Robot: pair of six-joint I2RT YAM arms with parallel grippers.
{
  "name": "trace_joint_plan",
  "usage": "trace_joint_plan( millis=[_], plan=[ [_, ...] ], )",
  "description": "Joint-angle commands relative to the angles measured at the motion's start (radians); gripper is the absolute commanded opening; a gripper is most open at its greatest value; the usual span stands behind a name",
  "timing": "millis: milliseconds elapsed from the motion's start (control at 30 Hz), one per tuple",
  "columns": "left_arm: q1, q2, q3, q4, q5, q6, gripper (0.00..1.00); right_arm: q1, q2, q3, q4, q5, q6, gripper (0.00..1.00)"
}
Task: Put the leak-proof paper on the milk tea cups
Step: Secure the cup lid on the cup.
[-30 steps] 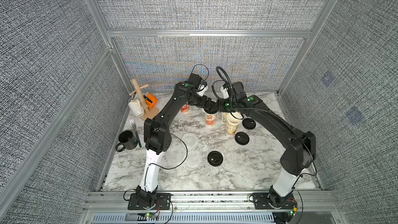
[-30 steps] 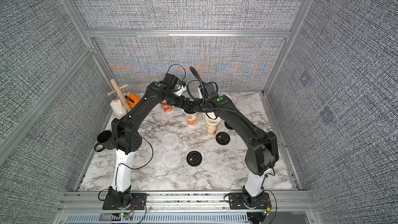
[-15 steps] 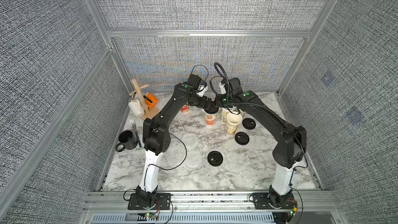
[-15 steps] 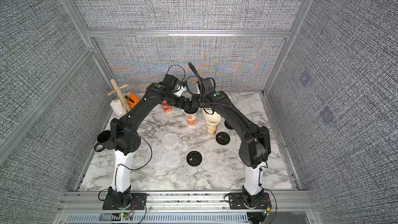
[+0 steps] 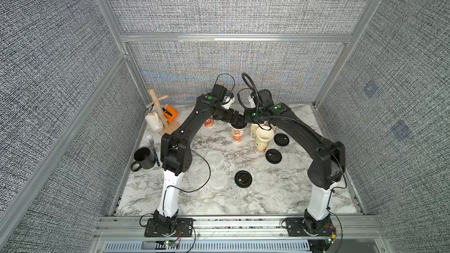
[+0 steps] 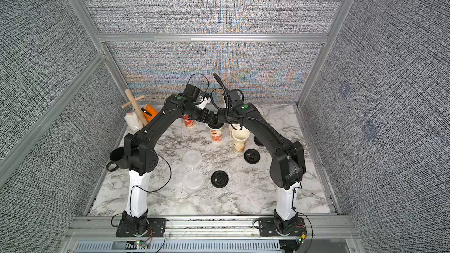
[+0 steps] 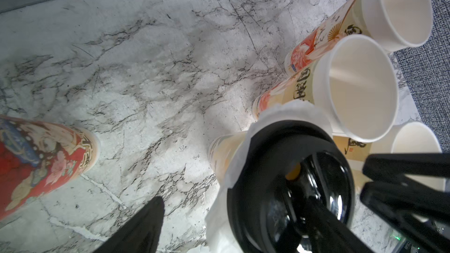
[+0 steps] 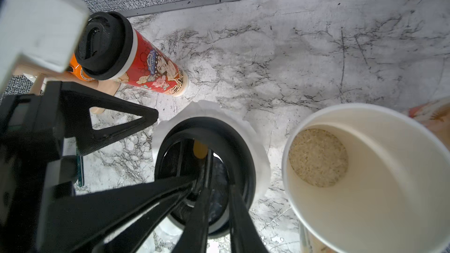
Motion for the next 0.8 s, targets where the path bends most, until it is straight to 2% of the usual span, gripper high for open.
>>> trace_joint_plan(
  millis=[0,233,767],
  plan=[
    [0.004,0.015,-0.02,-0.152,-0.09,0.038,0.9,0.0,-0.016,-0.02,0.024,0.022,0.016,0.19],
    [0.009,0.01,-0.03,-0.144,-0.082,0.038,0.9,0.0,-0.034,-0.078,0.038,0.037,0.033,0.18],
    [0.01,0.011,-0.034,-0.143,-0.075,0.043,0.9,0.002,0.046,-0.014,0.013,0.023,0.026,0.17]
  ],
)
